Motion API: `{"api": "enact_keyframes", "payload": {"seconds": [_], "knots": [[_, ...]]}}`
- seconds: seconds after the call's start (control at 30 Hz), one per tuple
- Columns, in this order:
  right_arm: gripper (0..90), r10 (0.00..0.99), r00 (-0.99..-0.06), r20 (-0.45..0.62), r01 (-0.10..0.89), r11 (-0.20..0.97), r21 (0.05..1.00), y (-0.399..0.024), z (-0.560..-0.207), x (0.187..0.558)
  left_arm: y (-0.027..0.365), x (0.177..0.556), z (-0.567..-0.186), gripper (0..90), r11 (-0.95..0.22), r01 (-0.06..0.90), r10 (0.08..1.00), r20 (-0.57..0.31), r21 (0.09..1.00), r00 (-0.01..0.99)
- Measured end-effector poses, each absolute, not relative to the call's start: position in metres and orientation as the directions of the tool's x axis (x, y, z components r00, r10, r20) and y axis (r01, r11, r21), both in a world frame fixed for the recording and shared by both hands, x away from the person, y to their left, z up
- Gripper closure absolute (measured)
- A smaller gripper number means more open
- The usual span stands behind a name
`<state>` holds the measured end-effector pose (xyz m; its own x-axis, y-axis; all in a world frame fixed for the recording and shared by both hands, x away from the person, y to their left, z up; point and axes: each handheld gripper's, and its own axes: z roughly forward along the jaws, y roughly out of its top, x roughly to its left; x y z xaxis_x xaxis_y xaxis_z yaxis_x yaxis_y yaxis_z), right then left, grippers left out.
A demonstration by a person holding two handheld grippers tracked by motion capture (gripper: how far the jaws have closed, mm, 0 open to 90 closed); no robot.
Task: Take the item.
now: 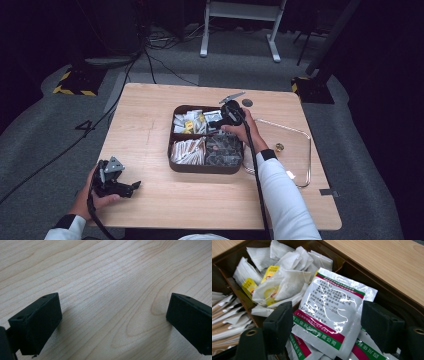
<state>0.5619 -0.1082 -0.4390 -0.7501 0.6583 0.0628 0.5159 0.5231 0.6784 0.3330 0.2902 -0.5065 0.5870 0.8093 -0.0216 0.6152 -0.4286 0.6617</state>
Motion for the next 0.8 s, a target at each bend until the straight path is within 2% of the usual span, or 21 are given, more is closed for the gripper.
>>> {"api": "enact_keyframes", "payload": {"seconds": [0.1,0.7,0.8], "knots": [[26.0,0.676,-0.736,0.027,0.519,0.539,0.664,-0.1069,-0.4396,0.5627,0.2901,0.3330,-0.5065,0.4,-0.428,0.615,0.809,-0.022,0.662,0.587],[24.2,0.723,-0.691,0.025,0.546,0.498,0.674,-0.1056,-0.4419,0.5678,0.2902,0.3329,-0.5065,0.4,-0.428,0.615,0.809,-0.021,0.662,0.587],[21.6,0.737,-0.676,0.010,0.557,0.502,0.661,-0.1033,-0.4439,0.5699,0.2902,0.3329,-0.5066,0.4,-0.428,0.615,0.810,-0.021,0.662,0.587]]}}
